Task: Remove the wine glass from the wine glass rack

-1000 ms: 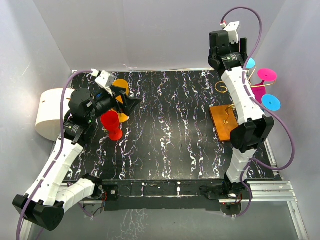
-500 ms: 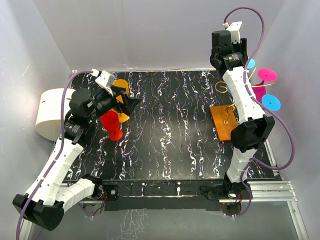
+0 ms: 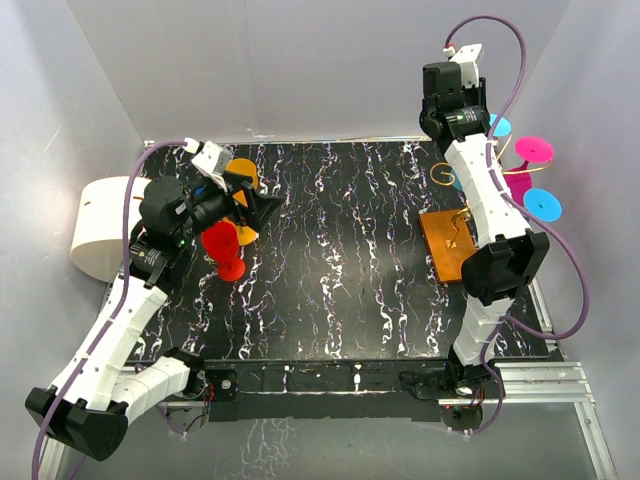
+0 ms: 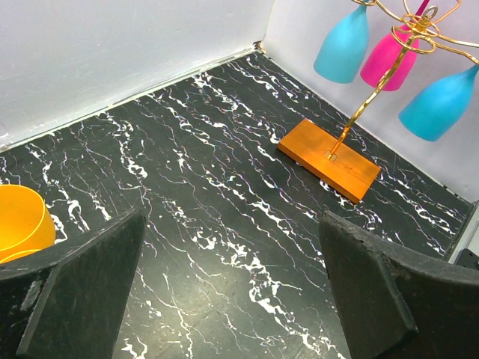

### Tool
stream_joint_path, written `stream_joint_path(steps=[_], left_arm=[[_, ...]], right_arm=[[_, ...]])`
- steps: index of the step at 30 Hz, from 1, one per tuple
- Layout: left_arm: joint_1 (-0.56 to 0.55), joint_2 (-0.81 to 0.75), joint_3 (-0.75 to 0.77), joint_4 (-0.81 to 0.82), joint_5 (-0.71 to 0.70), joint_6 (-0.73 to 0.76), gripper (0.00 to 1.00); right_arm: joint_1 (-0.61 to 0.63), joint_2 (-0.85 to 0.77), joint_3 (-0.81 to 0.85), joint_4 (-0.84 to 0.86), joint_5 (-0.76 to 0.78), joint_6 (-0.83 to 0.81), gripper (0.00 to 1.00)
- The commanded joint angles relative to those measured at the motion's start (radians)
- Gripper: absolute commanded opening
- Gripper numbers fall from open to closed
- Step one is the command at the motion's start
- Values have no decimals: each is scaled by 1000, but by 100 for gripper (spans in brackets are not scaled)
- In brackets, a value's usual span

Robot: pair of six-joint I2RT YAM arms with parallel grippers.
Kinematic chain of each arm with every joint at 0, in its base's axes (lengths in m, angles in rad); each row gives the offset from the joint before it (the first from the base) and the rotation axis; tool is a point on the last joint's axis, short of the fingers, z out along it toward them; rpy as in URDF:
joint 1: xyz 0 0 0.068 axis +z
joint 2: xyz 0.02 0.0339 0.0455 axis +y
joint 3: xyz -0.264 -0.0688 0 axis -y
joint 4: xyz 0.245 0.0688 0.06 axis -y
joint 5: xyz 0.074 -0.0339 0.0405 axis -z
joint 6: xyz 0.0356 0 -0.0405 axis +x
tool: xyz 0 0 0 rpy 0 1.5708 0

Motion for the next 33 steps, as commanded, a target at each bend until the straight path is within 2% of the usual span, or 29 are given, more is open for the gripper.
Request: stream_joint_path(steps=[1, 22, 33], left_arm=[[-5, -6, 10, 10, -1, 17, 99], [-20, -2, 6, 5, -22, 27, 99], [-26, -5, 6, 2, -27, 32, 99]], right_arm=[[8, -51, -11, 34, 8, -17, 20], [40, -60, -48, 177, 124, -165, 0], [36, -54, -38, 257, 176, -221, 0]])
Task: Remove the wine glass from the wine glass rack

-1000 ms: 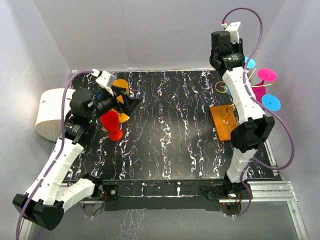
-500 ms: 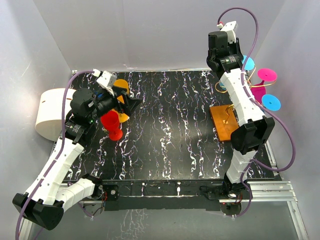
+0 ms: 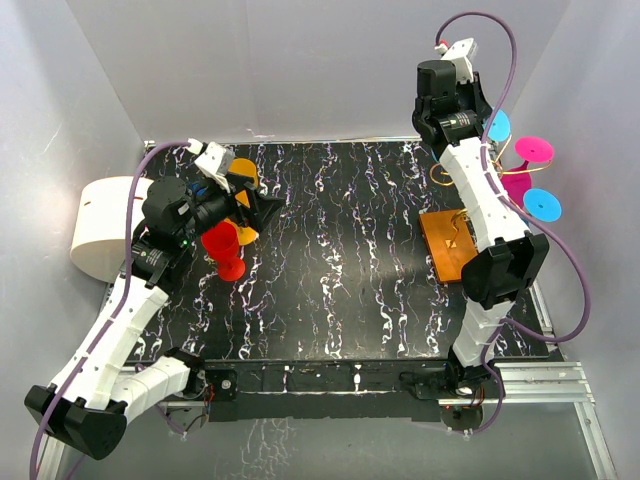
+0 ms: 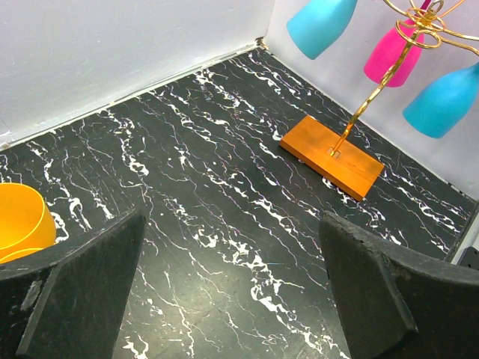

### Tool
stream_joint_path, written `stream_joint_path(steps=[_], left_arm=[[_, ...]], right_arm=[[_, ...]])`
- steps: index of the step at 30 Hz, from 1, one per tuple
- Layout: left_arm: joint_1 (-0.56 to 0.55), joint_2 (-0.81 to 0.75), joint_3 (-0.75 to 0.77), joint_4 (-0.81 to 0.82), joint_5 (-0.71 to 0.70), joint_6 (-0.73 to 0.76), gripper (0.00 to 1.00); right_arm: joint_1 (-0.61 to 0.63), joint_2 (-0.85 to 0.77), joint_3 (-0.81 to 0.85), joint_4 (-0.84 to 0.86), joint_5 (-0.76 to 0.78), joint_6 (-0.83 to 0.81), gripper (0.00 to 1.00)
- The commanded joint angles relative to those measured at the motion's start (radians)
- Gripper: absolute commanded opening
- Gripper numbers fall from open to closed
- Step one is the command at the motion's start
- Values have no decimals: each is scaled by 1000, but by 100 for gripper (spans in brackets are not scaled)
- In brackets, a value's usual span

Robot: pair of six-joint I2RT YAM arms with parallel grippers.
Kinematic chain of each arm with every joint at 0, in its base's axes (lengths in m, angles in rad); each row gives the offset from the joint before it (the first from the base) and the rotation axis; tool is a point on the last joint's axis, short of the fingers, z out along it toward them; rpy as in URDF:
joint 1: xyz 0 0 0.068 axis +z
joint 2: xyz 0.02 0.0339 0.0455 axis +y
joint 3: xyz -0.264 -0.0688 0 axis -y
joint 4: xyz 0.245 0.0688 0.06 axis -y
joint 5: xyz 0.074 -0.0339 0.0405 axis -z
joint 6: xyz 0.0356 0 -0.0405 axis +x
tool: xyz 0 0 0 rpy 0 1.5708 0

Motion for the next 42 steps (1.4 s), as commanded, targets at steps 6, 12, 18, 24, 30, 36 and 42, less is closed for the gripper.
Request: stream_joint_path(steps=[6, 12, 18, 24, 30, 36, 42], left_arm=[[-10, -8, 5, 8, -10, 23, 99], [-15, -8, 6, 8, -12, 23, 99], [-20, -10, 5, 6, -16, 26, 99], [-27, -13, 4, 2, -27, 34, 99], [-33, -19, 4, 0, -35, 38, 99], [-37, -22, 3, -2, -42, 43, 99], [-39, -24, 1, -2, -44, 44, 99]], right_arm=[[-3, -34, -4, 166, 72, -93, 0], [-6, -56, -76, 322, 126, -241, 0], [-8, -60, -115, 422, 141, -328, 0], [-14, -55, -153, 517, 179, -405, 0], [-17, -79, -194, 563, 188, -448, 0], [-17, -109, -233, 584, 191, -468, 0], [2, -161, -271, 584, 189, -485, 0]])
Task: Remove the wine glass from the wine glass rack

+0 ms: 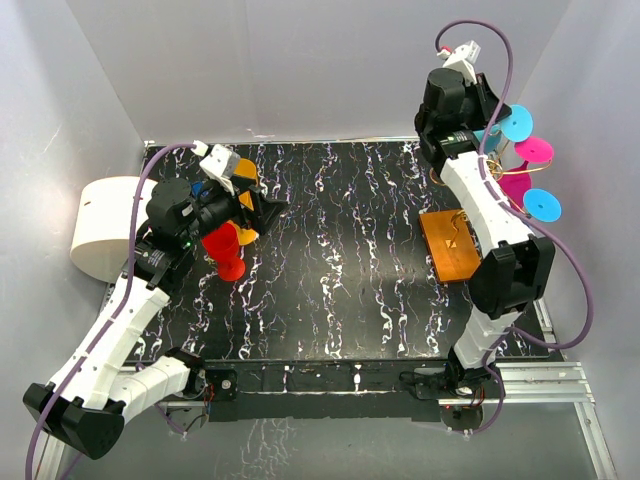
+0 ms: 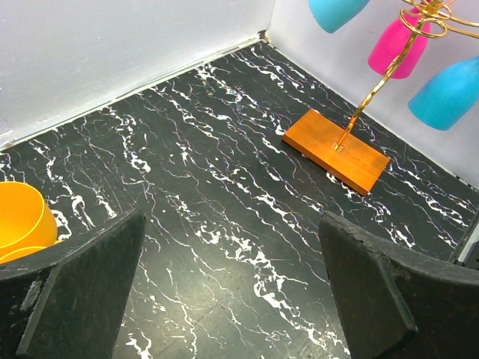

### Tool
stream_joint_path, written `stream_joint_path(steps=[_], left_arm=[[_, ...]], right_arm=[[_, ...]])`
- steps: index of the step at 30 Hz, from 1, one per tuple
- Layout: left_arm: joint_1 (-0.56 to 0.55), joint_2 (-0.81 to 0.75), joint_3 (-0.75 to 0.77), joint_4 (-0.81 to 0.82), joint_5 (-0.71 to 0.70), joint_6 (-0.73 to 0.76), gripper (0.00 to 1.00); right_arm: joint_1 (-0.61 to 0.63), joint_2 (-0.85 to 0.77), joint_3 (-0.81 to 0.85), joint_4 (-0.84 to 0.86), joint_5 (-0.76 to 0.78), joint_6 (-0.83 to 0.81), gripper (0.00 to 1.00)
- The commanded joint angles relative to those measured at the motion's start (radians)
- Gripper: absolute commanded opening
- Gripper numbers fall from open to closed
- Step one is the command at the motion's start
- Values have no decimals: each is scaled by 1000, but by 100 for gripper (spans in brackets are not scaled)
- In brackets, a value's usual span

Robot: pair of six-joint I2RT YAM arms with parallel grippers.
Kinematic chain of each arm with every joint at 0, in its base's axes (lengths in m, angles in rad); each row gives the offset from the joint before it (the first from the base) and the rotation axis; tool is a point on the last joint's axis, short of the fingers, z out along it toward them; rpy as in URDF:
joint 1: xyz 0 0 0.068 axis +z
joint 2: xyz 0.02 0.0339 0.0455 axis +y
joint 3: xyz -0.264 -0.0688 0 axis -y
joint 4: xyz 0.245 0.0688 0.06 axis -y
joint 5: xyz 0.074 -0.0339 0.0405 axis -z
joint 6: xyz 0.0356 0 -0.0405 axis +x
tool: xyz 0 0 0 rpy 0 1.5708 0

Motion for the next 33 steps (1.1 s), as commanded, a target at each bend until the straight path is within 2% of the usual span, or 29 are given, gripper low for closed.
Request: stream_joint_path(steps=[1, 20, 33], left_arm=[[-5, -24, 1, 14, -9, 19, 99], [-11, -18, -5, 15, -19, 25, 99], [-21, -16, -8, 14, -32, 33, 99]], right_arm=[[16, -94, -18, 63, 29, -28, 0], [112, -148, -53, -9, 3, -26, 0], [98, -135, -62, -44, 1, 16, 0]])
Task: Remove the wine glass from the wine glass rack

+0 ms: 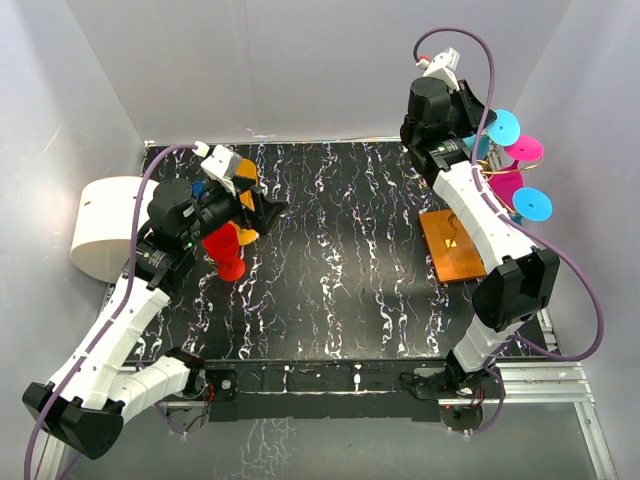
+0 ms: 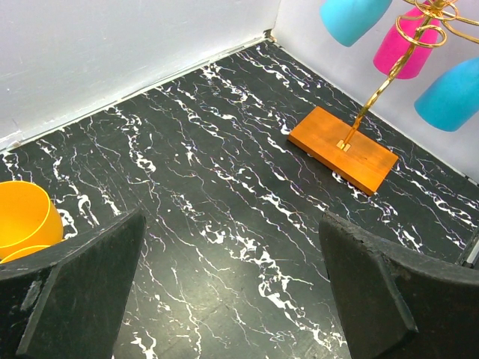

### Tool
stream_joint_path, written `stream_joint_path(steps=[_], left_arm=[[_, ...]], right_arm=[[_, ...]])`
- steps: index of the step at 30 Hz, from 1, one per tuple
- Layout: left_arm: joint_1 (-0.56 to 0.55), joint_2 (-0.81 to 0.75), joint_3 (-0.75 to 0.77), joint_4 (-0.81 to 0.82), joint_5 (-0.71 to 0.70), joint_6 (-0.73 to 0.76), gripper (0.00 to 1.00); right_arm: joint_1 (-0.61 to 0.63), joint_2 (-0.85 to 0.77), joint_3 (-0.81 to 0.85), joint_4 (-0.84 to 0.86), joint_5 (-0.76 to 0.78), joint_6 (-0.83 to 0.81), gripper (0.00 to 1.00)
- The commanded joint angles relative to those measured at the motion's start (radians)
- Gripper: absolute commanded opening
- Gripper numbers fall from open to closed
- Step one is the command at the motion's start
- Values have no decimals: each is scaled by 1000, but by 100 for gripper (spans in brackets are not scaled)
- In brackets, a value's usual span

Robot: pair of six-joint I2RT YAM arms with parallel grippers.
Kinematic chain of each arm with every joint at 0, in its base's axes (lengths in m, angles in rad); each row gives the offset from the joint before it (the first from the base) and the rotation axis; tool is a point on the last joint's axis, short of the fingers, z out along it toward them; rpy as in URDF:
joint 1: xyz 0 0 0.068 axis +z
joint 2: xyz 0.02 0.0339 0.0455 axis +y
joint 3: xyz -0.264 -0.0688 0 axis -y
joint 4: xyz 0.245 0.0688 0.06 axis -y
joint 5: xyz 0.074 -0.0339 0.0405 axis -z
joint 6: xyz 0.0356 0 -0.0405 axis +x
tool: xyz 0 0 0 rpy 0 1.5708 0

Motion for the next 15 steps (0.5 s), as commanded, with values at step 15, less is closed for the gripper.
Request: stream_joint_path(steps=[15], left_arm=[[-16, -15, -9, 15, -19, 24, 99]], right_arm=[[-4, 4, 114, -180, -107, 236, 0]])
